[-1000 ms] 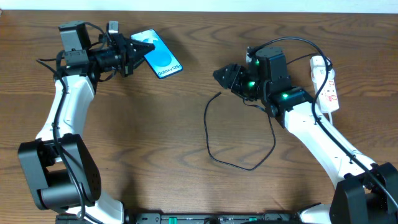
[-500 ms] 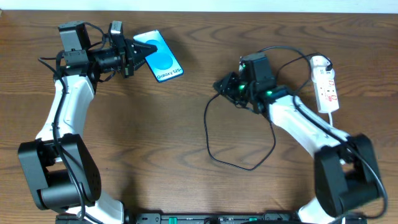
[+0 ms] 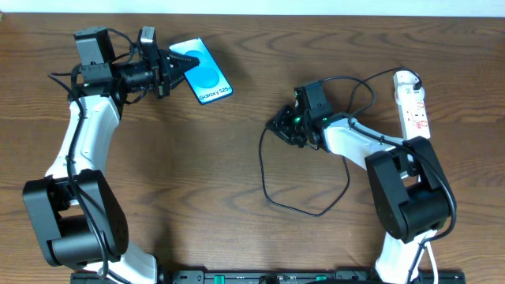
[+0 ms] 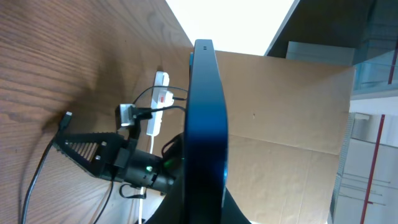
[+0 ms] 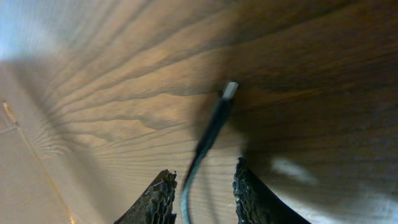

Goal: Plug charger to phone and switch on socket
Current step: 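Grasp the black cable's plug end with the right gripper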

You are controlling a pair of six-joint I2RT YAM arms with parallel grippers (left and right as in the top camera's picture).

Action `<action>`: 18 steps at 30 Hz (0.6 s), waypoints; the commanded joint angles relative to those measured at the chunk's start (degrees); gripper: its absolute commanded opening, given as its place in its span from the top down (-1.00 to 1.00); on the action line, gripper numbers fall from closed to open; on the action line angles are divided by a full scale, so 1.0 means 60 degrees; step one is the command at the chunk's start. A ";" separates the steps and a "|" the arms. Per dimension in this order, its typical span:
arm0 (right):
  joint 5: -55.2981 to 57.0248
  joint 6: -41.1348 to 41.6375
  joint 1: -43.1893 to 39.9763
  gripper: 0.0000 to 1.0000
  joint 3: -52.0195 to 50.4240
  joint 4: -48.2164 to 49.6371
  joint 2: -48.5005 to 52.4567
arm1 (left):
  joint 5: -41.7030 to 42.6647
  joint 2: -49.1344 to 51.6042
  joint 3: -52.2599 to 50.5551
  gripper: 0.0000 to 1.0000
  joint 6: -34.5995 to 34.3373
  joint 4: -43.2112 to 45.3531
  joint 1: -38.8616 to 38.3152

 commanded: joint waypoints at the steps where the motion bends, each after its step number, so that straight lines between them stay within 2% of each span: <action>1: -0.0066 0.0109 0.0076 0.40 0.0113 0.0066 0.0200 | 0.0415 -0.0211 0.0142 0.86 0.0124 0.0040 0.0011; 13: 0.0080 0.0313 0.0102 0.44 0.0113 0.0794 0.1115 | 0.0415 -0.0211 0.0091 0.86 0.0124 0.0036 0.0004; 18: 0.0076 0.0310 0.0091 0.58 0.0113 0.0794 0.1198 | 0.0419 -0.0211 0.0087 0.86 0.0120 0.0036 0.0004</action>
